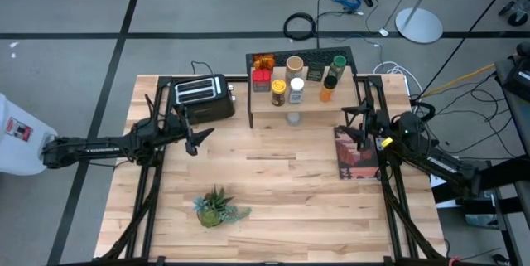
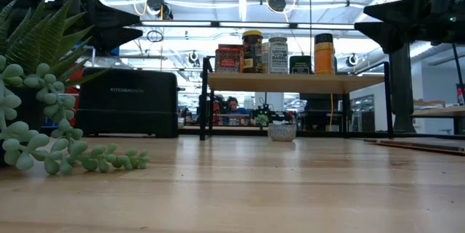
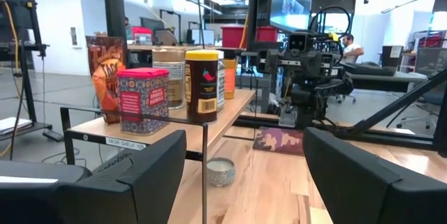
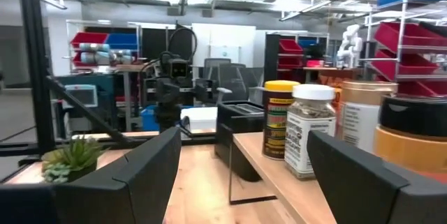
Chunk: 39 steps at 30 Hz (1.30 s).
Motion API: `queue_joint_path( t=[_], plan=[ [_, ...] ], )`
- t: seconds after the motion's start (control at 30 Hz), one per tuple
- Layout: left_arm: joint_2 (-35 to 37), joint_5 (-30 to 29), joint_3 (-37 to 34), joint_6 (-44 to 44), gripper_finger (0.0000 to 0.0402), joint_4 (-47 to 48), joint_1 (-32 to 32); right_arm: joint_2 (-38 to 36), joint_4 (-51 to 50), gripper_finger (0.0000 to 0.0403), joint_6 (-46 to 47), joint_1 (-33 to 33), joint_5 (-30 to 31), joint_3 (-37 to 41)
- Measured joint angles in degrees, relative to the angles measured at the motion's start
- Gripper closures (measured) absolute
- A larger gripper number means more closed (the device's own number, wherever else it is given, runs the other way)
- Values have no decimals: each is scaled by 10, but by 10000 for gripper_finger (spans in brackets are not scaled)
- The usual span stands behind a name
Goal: Shelf spices
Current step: Return to Home Position
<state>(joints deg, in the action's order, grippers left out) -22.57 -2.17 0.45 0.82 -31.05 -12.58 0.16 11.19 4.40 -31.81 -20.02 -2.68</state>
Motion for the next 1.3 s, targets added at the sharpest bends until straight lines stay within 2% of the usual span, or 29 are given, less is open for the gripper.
queue_joint_path(
  t=[0.5, 1.3],
  plan=[
    [0, 2, 0, 0, 107, 4, 0, 5, -33, 105, 10, 0, 5, 0],
    [0, 2, 0, -12, 107, 5, 0, 5, -33, 105, 36, 0, 4, 0]
  ],
)
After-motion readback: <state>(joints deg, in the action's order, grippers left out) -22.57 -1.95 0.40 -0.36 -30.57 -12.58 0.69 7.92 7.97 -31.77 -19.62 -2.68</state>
